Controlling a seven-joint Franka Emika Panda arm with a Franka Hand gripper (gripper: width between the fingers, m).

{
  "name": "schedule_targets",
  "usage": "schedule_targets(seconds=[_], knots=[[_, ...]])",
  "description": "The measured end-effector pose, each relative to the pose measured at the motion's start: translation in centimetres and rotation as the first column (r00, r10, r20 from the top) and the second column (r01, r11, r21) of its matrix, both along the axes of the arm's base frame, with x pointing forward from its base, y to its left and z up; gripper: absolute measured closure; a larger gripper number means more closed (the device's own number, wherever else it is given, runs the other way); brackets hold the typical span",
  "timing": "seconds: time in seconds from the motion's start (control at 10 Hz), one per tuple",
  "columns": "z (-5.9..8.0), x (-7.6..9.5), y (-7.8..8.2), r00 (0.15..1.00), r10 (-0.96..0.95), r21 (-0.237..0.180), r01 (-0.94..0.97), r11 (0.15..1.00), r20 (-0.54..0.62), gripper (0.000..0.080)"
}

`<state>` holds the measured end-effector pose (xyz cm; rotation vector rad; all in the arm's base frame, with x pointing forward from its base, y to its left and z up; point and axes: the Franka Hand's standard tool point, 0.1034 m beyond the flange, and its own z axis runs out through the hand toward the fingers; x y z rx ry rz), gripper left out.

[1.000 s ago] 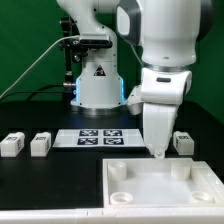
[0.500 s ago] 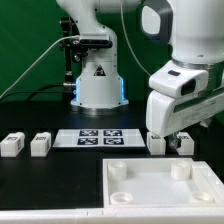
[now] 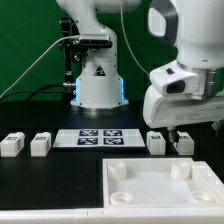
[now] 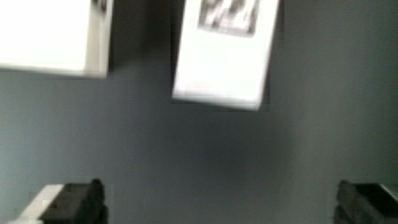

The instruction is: Assemble one leg

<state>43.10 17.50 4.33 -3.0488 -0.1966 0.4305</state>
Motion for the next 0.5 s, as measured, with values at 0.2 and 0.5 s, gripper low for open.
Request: schedule_targets(seconds=[0.2,0.5], knots=[[0.2,-1.1,0.1,0.996,-0.034,-0.016,0.033,0.999,-0.077,0.015],[-0.6,-1.2,0.0,0.936,-0.056,-0.039,0.045,0.998,-0.346,0.015]])
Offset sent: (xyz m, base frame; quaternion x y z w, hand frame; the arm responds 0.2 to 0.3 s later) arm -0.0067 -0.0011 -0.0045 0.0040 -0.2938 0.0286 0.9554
